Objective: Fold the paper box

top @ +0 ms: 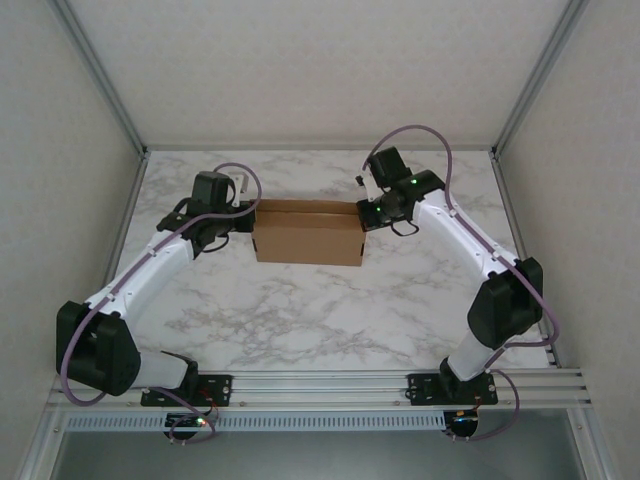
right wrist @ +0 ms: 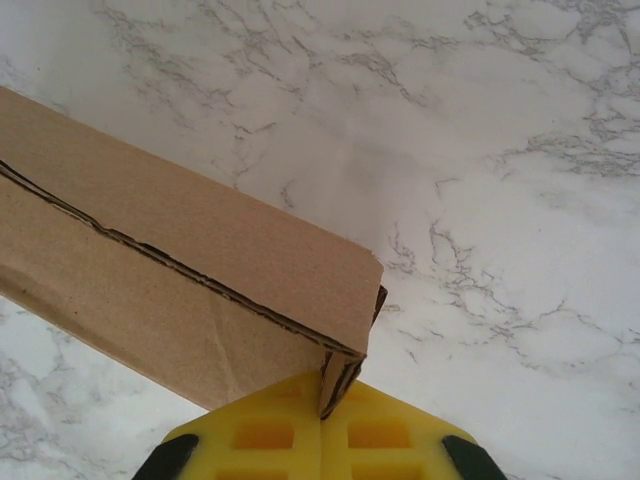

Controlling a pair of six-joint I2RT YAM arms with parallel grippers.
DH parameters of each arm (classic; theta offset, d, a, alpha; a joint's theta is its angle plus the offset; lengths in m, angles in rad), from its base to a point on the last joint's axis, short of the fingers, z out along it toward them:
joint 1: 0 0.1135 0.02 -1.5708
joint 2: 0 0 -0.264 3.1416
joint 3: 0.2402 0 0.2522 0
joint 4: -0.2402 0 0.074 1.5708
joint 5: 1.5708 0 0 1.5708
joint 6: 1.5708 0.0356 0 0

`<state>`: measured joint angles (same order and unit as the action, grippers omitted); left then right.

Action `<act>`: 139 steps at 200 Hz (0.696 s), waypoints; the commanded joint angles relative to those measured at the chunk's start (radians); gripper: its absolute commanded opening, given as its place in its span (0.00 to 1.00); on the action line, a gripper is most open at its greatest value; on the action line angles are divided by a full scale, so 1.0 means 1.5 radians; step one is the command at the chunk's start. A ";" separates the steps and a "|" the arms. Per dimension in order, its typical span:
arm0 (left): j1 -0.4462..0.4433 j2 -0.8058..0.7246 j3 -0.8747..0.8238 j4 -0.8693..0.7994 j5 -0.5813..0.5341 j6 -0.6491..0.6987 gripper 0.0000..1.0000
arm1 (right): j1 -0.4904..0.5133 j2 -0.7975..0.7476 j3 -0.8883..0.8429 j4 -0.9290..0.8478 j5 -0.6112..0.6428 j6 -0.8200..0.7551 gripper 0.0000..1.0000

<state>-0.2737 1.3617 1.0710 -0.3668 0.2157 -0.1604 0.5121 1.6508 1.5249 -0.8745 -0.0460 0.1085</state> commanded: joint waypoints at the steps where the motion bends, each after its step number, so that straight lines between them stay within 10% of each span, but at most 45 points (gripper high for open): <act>1: -0.005 -0.012 -0.014 -0.008 -0.018 0.001 0.00 | 0.004 0.005 -0.038 -0.015 -0.002 0.032 0.00; 139: -0.005 -0.035 -0.016 -0.007 -0.028 0.011 0.00 | 0.014 -0.015 -0.034 -0.010 -0.019 0.062 0.00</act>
<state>-0.2802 1.3354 1.0569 -0.3721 0.2077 -0.1562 0.5282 1.5970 1.4418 -0.7914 -0.0158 0.1539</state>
